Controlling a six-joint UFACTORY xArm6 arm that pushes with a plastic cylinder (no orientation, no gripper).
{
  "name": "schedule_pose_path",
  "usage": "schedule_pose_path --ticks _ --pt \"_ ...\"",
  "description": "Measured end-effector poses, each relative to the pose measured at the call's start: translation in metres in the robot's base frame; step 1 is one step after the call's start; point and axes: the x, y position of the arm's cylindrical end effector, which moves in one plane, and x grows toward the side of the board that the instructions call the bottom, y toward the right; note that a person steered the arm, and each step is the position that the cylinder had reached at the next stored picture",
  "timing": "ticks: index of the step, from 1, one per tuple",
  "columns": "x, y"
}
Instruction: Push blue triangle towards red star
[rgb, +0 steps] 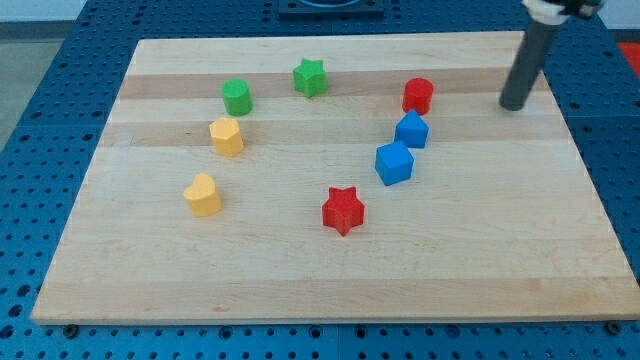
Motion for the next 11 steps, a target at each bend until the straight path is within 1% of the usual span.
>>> schedule_pose_path --ticks 1,2,3,5,6,11 --pt "0.003 -0.034" --pt "0.02 -0.057" --pt "0.023 -0.084" --pt "0.041 -0.093" --pt "0.042 -0.099" --pt "0.034 -0.199"
